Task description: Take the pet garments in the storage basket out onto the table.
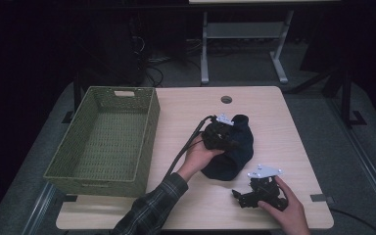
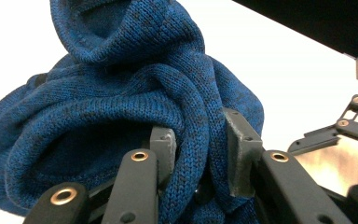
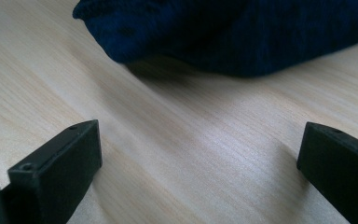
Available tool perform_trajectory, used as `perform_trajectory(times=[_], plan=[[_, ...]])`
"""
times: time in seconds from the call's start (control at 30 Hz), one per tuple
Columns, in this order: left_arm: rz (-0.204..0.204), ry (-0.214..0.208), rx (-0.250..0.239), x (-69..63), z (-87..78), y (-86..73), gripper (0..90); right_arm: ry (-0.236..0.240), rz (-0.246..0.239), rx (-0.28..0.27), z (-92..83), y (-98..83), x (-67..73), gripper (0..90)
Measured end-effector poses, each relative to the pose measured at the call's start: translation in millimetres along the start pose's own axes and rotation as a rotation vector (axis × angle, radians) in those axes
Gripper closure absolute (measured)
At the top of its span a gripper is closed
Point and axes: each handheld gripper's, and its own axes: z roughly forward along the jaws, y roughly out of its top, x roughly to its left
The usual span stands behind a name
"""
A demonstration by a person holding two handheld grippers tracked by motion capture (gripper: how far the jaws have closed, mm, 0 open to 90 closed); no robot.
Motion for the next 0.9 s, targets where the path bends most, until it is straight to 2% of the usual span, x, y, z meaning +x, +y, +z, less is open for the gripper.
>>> perform_trajectory(times=[0.13,0.2,0.27,0.37,0.47,0.5,0.53,0.57,0.7,0.73,0.8,0.9], plan=[[0.001,0.005,0.011,1.3,7.0,-1.5,65.0,0.000,0.000,0.001,-0.1,0.0,0.0,0.0],[0.002,0.011,0.008,1.2,8.1,-1.4,55.8,0.000,0.000,0.001,-0.1,0.0,0.0,0.0],[0.020,0.035,0.006,-0.7,6.6,0.0,47.7,0.000,-0.001,0.001,-0.1,0.0,0.0,0.0],[0.033,0.037,0.008,-1.0,3.0,1.0,36.9,0.000,-0.001,0.002,-0.1,0.0,-0.1,0.0],[0.042,0.058,0.003,-2.7,-0.3,1.0,22.8,0.000,0.000,0.000,0.0,0.0,0.0,0.0],[0.056,0.071,0.017,-3.2,-2.2,1.2,22.8,0.000,0.000,0.000,0.0,0.0,0.0,0.0],[0.058,0.080,0.010,-3.6,-3.1,1.2,17.2,0.000,0.000,0.000,0.0,0.0,0.0,0.0],[0.043,0.076,0.001,-4.8,-6.5,1.1,15.4,-0.001,-0.001,0.000,0.0,0.0,0.0,0.0],[0.040,0.074,-0.010,-5.8,-17.2,-0.2,13.4,0.000,0.001,0.002,-0.2,0.1,0.1,0.0],[0.052,0.077,-0.007,-5.4,-20.9,-0.7,13.4,0.000,0.001,0.002,-0.2,0.1,0.1,0.0],[0.045,0.076,-0.015,-5.9,-24.2,-1.8,13.4,0.000,0.001,0.002,-0.1,0.0,0.1,0.0],[0.035,0.072,-0.042,-6.2,-37.6,-6.4,13.4,0.002,0.006,0.003,-0.1,0.0,0.4,0.0]])
